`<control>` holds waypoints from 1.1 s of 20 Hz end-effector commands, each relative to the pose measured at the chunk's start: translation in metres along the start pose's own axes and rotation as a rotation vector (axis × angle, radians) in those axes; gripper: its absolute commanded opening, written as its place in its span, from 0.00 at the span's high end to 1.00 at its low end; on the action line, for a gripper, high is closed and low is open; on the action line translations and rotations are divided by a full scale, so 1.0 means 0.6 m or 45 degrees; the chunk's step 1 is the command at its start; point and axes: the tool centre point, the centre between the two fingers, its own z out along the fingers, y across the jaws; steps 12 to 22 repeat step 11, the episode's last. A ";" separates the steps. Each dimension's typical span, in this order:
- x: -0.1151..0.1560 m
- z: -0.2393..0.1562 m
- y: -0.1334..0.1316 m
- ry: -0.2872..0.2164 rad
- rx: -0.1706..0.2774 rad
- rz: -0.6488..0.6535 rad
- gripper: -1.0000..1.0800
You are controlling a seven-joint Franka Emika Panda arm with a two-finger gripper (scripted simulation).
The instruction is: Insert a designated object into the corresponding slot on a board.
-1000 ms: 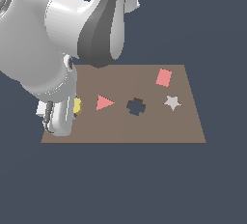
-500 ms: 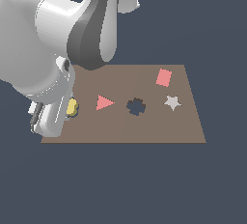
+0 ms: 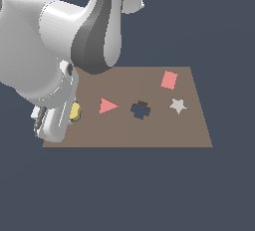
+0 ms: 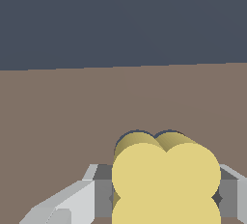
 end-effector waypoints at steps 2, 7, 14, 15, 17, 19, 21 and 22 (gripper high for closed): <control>0.000 0.006 0.000 0.000 0.000 -0.001 0.04; 0.000 0.006 0.000 0.000 0.000 -0.001 0.04; 0.000 0.006 0.000 0.000 0.000 -0.001 0.04; 0.000 0.006 0.000 0.000 0.000 -0.001 0.04; 0.000 0.006 0.000 0.000 0.000 -0.001 0.04; 0.000 0.006 0.000 0.000 0.000 -0.001 0.04; 0.000 0.006 0.000 0.000 0.000 -0.001 0.04; 0.000 0.006 0.000 0.000 0.000 -0.001 0.04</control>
